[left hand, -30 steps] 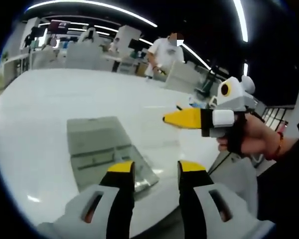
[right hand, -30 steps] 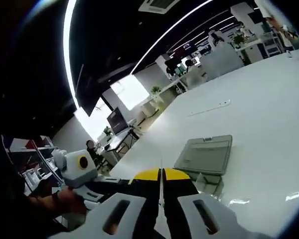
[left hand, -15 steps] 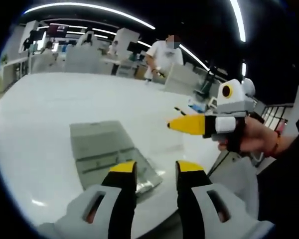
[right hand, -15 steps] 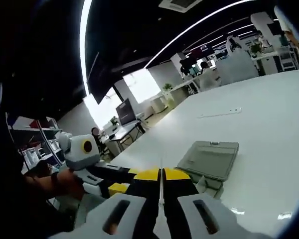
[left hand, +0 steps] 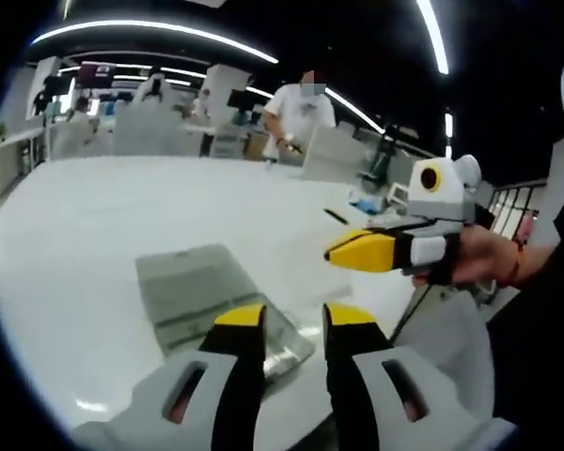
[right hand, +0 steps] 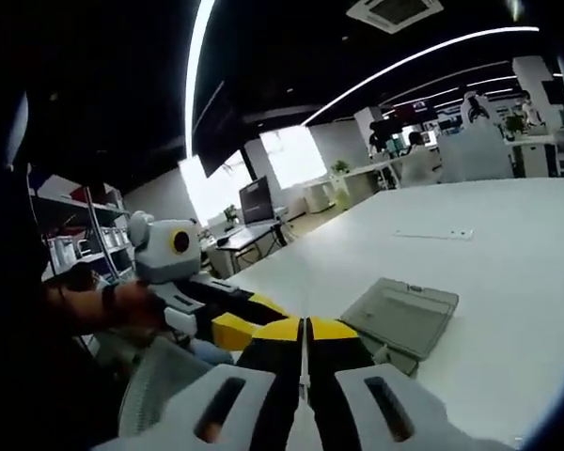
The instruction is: Insert the divider into the dual guide fixture by aligning both edges with the guide slots and pushing it downward to the bottom, including one-sided entry, uneven engagement, binding, and posture correction.
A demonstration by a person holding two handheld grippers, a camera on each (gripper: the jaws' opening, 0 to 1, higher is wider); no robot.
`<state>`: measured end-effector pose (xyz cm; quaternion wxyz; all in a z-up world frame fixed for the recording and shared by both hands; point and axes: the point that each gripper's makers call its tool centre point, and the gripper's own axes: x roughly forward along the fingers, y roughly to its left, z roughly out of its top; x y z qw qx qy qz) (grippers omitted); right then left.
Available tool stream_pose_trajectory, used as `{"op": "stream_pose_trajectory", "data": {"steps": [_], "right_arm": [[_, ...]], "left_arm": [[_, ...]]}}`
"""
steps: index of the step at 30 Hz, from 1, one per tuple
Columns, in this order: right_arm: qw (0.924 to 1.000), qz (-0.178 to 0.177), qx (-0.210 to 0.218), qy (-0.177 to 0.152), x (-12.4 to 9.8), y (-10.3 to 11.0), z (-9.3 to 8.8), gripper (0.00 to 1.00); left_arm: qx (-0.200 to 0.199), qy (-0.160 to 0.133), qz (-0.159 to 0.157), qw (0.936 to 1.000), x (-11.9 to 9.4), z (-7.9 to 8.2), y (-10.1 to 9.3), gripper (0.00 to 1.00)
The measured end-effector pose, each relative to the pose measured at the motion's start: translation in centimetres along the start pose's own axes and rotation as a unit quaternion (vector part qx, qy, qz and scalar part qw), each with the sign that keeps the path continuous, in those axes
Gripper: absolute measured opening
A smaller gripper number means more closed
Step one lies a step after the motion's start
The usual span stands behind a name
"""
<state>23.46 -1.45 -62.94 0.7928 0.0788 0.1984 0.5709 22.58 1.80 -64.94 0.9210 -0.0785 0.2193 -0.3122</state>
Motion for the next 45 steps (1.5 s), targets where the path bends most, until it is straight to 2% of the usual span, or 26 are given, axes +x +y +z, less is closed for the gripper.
{"op": "stream_pose_trajectory", "data": {"steps": [5,7,11,18,27,34,38,41,42,45], "right_arm": [[0.9998,0.019,0.001,0.001,-0.3,0.3,0.0,0.00],[0.9995,0.031,0.004,-0.001,-0.4,0.6,0.0,0.00],[0.9986,0.050,0.015,-0.011,-0.5,1.3,0.5,0.00],[0.9974,0.065,0.027,-0.012,-0.4,1.8,0.5,0.00],[0.9941,0.095,0.048,-0.022,-0.5,2.9,0.7,0.00],[0.9921,0.101,0.072,-0.020,-0.7,2.9,0.6,0.00],[0.9844,0.120,0.126,-0.025,-1.0,3.0,0.8,0.00],[0.9795,0.152,0.117,-0.060,-1.6,3.7,2.0,0.00],[0.9773,0.160,0.124,-0.063,-1.8,3.9,2.3,0.00],[0.9730,0.182,0.124,-0.071,-2.0,4.4,3.0,0.00]], "left_arm": [[0.009,-0.006,-0.015,0.9998,-0.1,0.5,0.1,0.18],[0.006,-0.010,-0.018,0.9998,-0.1,0.7,0.2,0.16],[-0.006,-0.022,-0.043,0.9988,0.0,1.0,-0.1,0.12],[-0.014,-0.033,-0.065,0.9972,-0.3,1.2,-0.4,0.09],[-0.067,-0.050,-0.124,0.9887,-0.8,1.5,-1.6,0.09],[-0.082,-0.040,-0.139,0.9860,-0.6,1.3,-2.7,0.08],[-0.109,-0.045,-0.162,0.9797,-0.8,1.5,-3.4,0.07],[-0.126,-0.073,-0.197,0.9695,-1.5,2.8,-4.4,0.05],[-0.123,-0.076,-0.200,0.9692,-1.7,3.0,-4.4,0.05],[-0.123,-0.081,-0.231,0.9617,-2.2,3.5,-5.4,0.04]]}}
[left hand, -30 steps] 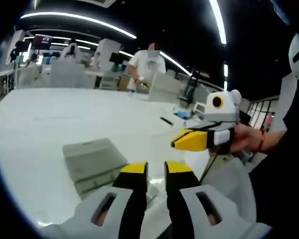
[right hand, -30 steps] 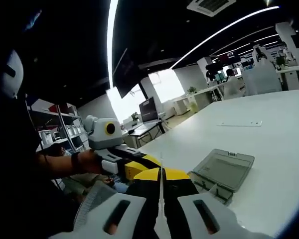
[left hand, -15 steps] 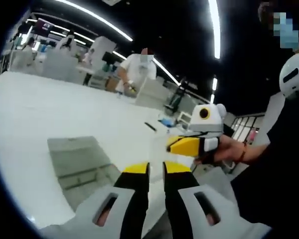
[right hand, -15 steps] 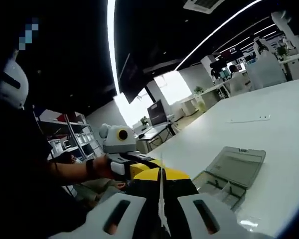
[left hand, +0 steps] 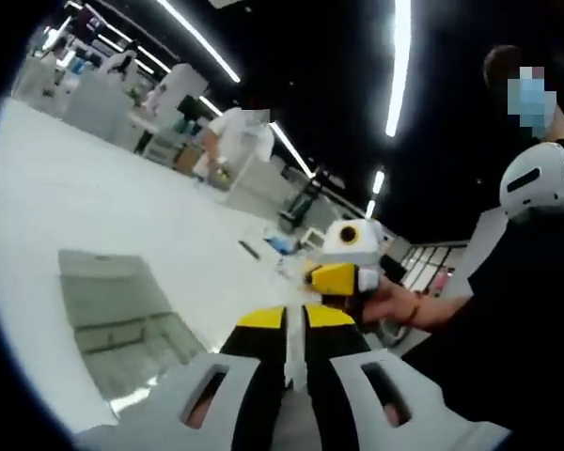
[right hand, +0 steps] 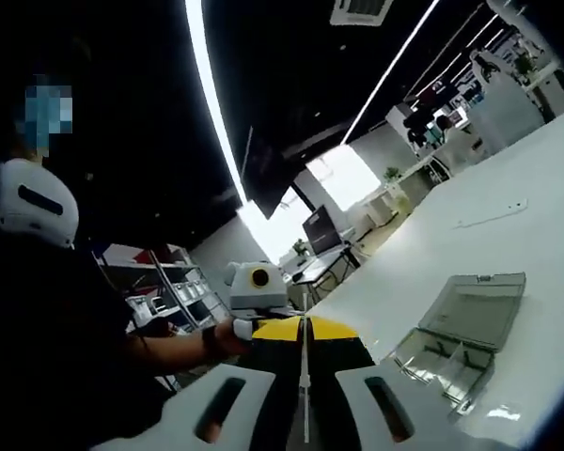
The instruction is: Insert the divider into the dual guide fixture by aligning both edges with the guide slots and pushing it downward to the bottom, including one-sided entry, uneven engagement, binding, and posture correction.
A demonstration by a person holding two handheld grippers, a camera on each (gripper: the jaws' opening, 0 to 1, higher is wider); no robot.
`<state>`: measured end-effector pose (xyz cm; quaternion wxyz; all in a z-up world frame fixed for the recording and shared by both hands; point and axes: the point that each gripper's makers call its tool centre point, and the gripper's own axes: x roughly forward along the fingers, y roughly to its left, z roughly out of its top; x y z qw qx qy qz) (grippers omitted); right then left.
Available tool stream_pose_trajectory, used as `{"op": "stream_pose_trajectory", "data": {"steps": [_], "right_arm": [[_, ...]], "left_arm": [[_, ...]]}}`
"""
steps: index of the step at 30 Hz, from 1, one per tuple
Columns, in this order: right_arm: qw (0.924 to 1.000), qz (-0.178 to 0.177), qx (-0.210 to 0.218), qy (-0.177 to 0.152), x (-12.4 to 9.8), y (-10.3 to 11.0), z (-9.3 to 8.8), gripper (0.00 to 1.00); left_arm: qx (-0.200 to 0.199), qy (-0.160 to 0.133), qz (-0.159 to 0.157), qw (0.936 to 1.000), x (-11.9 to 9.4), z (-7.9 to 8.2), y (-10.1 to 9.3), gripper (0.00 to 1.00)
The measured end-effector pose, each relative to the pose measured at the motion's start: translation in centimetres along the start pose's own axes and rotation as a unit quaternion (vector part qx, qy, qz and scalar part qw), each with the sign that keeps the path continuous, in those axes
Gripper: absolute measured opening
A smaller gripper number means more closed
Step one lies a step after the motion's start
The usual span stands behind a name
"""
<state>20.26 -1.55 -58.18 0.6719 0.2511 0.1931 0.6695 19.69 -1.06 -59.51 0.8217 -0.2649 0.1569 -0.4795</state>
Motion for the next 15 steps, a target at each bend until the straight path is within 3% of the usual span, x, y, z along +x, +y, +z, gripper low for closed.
{"op": "stream_pose_trajectory", "data": {"steps": [6,12,15], "right_arm": [[0.9997,0.023,0.001,0.000,0.2,0.7,0.2,0.00],[0.9992,0.023,0.029,-0.013,-0.1,0.7,0.7,0.00],[0.9992,0.027,0.024,-0.020,-0.1,1.1,1.1,0.00]], "left_arm": [[0.007,0.014,-0.020,0.9997,0.3,-0.3,-0.8,0.03],[-0.008,-0.011,-0.040,0.9991,0.4,0.5,-1.5,0.00],[0.005,-0.019,-0.047,0.9987,0.5,0.8,-2.0,0.00]]}}
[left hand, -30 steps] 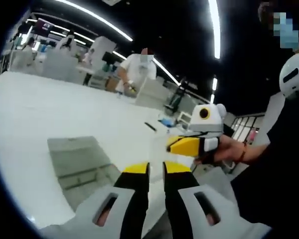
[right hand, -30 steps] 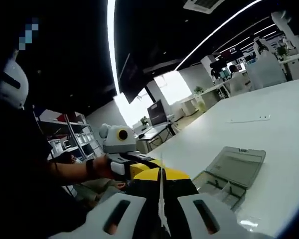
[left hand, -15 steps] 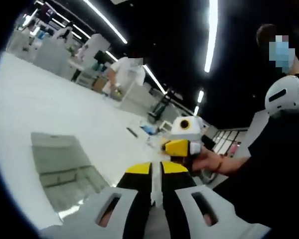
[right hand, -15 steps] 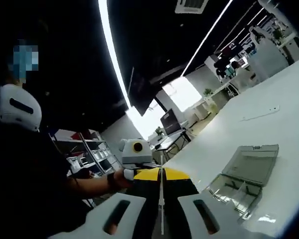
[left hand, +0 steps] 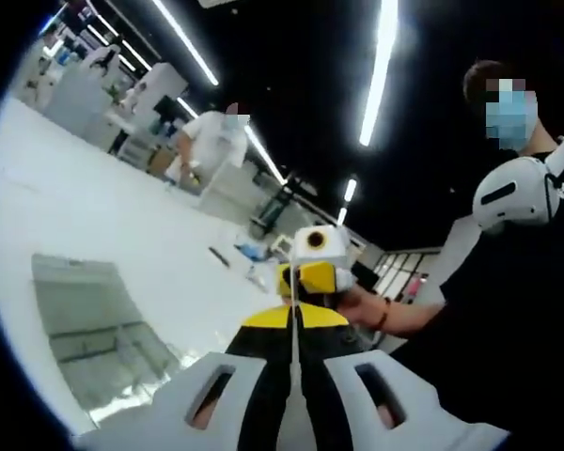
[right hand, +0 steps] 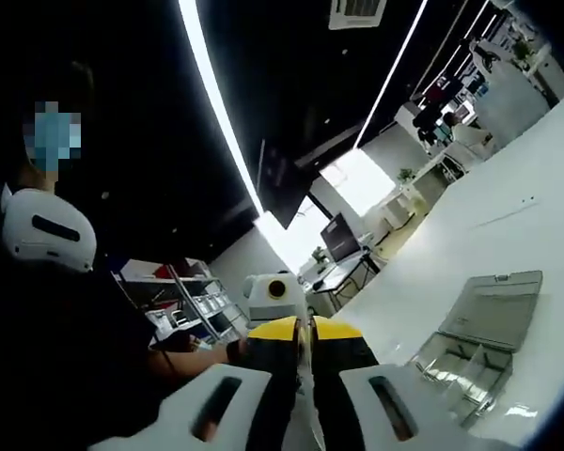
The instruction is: Insert the divider into the dual guide fixture by aligning both edges with the guide slots and pushing it downward to the bottom, including one-sided entry, uneven engagement, binding, and posture correction.
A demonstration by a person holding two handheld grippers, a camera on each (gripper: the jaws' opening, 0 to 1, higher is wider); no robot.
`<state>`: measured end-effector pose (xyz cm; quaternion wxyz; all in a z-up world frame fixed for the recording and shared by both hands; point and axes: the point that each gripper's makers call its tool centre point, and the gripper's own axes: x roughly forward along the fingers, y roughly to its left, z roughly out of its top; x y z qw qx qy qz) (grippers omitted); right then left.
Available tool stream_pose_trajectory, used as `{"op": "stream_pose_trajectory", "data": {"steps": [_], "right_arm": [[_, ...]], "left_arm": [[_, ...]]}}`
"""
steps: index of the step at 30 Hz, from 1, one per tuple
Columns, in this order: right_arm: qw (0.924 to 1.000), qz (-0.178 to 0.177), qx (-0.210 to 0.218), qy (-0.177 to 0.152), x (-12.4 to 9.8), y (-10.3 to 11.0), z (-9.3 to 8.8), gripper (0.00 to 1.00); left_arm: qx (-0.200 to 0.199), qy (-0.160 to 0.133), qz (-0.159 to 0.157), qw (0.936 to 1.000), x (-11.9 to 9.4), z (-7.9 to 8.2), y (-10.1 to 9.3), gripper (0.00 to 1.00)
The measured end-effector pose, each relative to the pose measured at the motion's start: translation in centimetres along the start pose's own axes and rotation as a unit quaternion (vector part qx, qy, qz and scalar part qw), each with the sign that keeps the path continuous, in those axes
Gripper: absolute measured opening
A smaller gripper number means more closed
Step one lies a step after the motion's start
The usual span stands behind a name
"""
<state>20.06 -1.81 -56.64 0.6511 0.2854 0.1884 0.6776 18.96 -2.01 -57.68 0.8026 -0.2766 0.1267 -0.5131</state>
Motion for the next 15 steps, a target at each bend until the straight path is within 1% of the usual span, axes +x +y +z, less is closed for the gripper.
{"op": "stream_pose_trajectory", "data": {"steps": [4,7,10,12,14,15], "right_arm": [[1.0000,0.007,-0.006,0.001,0.0,0.3,0.3,0.00],[0.9997,0.007,-0.018,0.016,-0.2,0.4,0.2,0.01],[0.9989,-0.001,-0.028,0.036,-0.5,0.0,-0.2,0.05],[0.9979,0.003,-0.040,0.051,-0.7,0.1,-0.6,0.05],[0.9959,0.010,-0.049,0.075,-0.9,0.3,-1.2,0.06],[0.9946,0.009,-0.062,0.083,-1.0,0.2,-1.4,0.07]], "left_arm": [[0.004,0.003,-0.011,0.9999,0.1,0.5,-0.2,0.00],[0.011,0.012,-0.017,0.9997,-0.1,0.8,-0.3,0.00],[0.016,0.019,-0.022,0.9995,-0.3,1.0,-0.3,0.00],[0.020,0.023,-0.025,0.9992,-0.4,1.2,-0.3,0.00],[0.028,0.031,-0.027,0.9988,-0.5,1.2,-0.3,0.00],[0.031,0.032,-0.024,0.9987,-0.5,1.2,-0.2,0.00]]}}
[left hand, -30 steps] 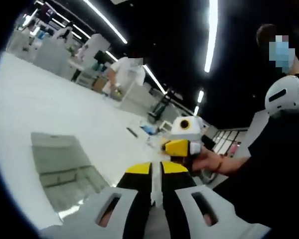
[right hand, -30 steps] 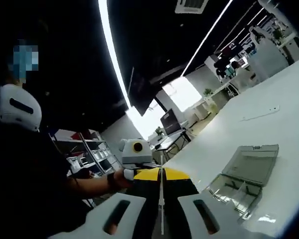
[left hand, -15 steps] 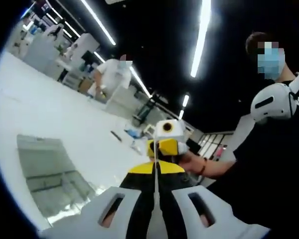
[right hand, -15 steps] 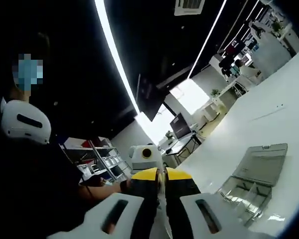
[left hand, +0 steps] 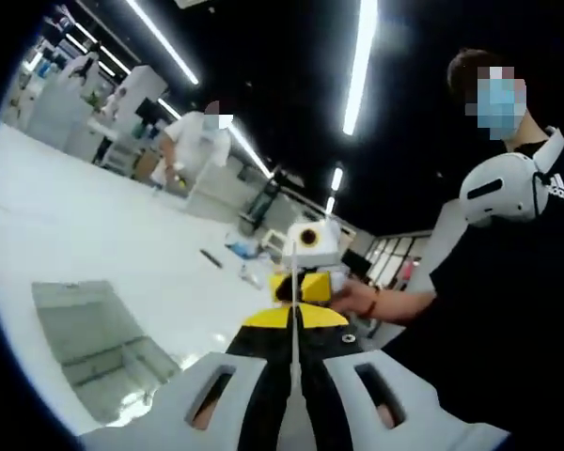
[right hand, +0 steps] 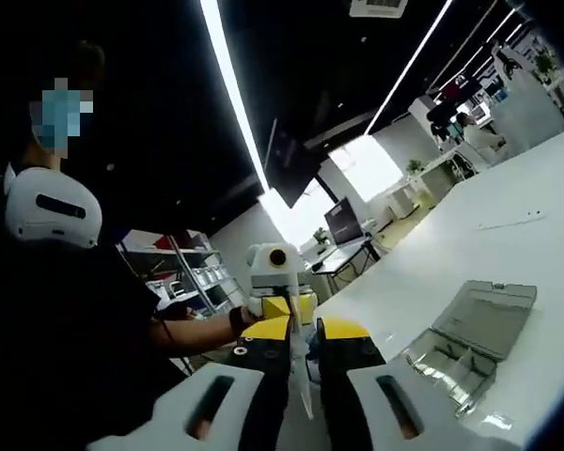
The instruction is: Insert the divider into the dual guide fixture by aligning both edges with the guide slots and pushing it downward to the bottom, including one-sided entry, uneven engagement, binding, and posture correction.
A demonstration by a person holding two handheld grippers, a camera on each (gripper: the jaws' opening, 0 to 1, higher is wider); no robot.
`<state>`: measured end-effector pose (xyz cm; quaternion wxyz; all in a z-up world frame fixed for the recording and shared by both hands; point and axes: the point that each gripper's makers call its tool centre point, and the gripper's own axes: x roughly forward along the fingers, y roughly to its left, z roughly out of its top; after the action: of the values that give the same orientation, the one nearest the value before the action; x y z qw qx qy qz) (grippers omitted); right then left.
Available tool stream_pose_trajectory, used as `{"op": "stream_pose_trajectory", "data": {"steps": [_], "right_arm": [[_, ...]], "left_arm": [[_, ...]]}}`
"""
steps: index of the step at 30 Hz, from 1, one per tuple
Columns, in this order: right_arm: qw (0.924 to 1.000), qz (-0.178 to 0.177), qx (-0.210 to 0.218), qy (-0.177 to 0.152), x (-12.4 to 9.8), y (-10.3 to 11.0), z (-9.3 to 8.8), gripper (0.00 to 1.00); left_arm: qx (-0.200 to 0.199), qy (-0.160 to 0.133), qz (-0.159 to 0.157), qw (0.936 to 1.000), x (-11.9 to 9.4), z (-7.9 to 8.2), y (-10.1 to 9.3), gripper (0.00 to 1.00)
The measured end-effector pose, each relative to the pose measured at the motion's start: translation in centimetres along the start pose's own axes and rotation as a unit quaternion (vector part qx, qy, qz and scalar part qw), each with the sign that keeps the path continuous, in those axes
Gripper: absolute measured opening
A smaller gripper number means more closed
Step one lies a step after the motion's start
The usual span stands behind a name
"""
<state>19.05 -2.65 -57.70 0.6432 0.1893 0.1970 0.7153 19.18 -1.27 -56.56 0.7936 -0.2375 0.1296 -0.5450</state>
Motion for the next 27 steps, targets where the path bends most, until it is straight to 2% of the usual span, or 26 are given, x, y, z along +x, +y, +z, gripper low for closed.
{"op": "stream_pose_trajectory", "data": {"steps": [3,7,13,20,27], "right_arm": [[0.9997,0.003,-0.011,0.022,-0.1,0.1,-0.5,0.11],[0.9989,0.019,-0.023,0.035,-0.1,0.6,-0.7,0.12],[0.9975,0.030,-0.021,0.060,-0.1,0.8,-1.5,0.04],[0.9970,0.035,-0.008,0.068,0.0,0.8,-1.7,0.02],[0.9965,0.034,0.037,0.067,0.0,0.8,-1.9,0.01]], "left_arm": [[0.011,0.006,-0.005,0.9999,0.0,0.1,-0.1,0.00],[0.014,0.009,-0.009,0.9998,0.1,0.0,-0.3,0.00],[0.015,0.014,-0.009,0.9998,0.0,-0.3,-0.3,0.00],[0.015,0.014,-0.010,0.9997,0.0,-0.5,-0.4,0.00],[0.007,0.005,-0.013,0.9999,0.0,-0.7,-0.4,0.00]]}}
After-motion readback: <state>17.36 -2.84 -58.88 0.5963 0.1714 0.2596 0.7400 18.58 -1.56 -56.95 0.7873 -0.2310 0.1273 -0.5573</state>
